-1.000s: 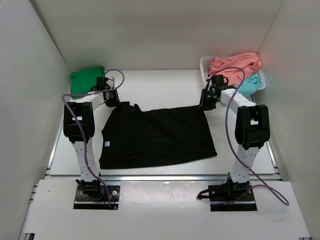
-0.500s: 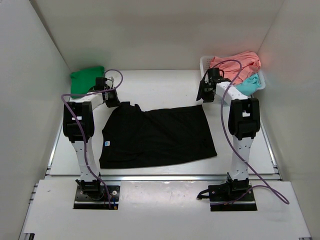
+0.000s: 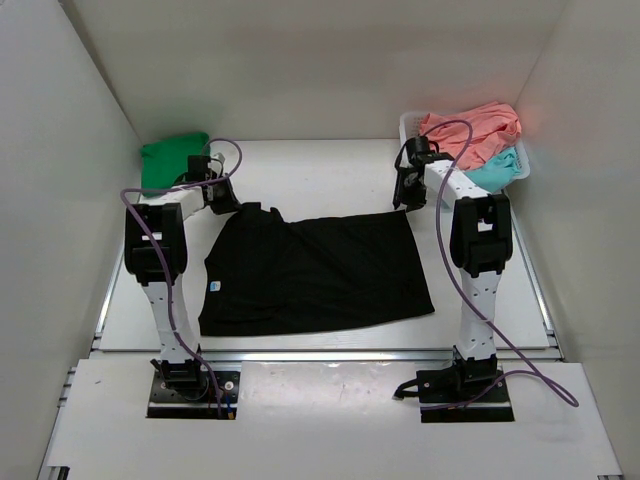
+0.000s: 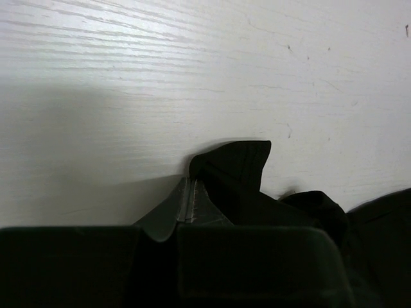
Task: Fold and stack the t-shirts
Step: Grap the side of the flattened tshirt furthest away from the robot with both arms
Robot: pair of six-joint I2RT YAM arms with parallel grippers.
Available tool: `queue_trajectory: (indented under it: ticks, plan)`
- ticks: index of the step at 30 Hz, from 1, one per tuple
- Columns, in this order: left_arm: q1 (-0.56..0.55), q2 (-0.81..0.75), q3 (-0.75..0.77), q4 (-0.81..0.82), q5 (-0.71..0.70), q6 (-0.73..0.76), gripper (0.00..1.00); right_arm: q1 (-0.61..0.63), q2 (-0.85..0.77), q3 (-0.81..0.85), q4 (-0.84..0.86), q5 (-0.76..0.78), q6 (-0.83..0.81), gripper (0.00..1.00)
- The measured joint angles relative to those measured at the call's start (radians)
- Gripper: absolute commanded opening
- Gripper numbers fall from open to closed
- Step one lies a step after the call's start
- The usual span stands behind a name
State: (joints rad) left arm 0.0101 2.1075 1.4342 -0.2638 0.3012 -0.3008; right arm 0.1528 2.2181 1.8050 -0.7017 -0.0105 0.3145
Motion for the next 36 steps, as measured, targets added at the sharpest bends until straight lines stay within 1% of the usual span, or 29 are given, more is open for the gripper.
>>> queue_trajectory:
  ticks: [1, 4, 6, 7, 14, 18, 23, 24, 30, 36]
  plan:
    - [0.003, 0.0, 0.0, 0.003, 0.001, -0.002, 0.0, 0.002, 0.0, -0.004, 0.0, 0.004, -0.001, 0.23]
    - [0.014, -0.001, -0.003, 0.01, 0.004, -0.012, 0.0, 0.005, 0.0, -0.01, -0.001, 0.009, 0.002, 0.2]
    - [0.02, -0.002, -0.005, 0.011, 0.006, -0.015, 0.0, 0.006, 0.0, -0.01, -0.002, 0.009, 0.0, 0.05]
    - [0.023, -0.002, -0.006, 0.011, 0.007, -0.017, 0.0, 0.007, 0.0, -0.01, -0.003, 0.007, 0.001, 0.0]
    - [0.028, -0.006, -0.006, 0.01, 0.027, -0.023, 0.0, 0.009, 0.0, -0.008, -0.011, -0.01, -0.006, 0.01]
    - [0.038, -0.047, -0.021, 0.012, 0.048, -0.036, 0.0, 0.004, -0.006, -0.008, -0.012, -0.031, -0.032, 0.01]
    - [0.055, -0.203, -0.121, 0.024, 0.077, -0.052, 0.0, -0.01, -0.075, -0.065, -0.001, -0.071, -0.058, 0.0]
    - [0.059, -0.266, -0.164, 0.032, 0.087, -0.056, 0.0, -0.016, -0.128, -0.108, 0.004, -0.084, -0.065, 0.0]
    - [0.051, -0.442, -0.328, 0.048, 0.105, -0.06, 0.0, -0.019, -0.326, -0.286, 0.052, -0.113, -0.085, 0.0]
    - [0.04, -0.594, -0.466, 0.026, 0.104, -0.056, 0.0, -0.031, -0.452, -0.438, 0.095, -0.143, -0.101, 0.0]
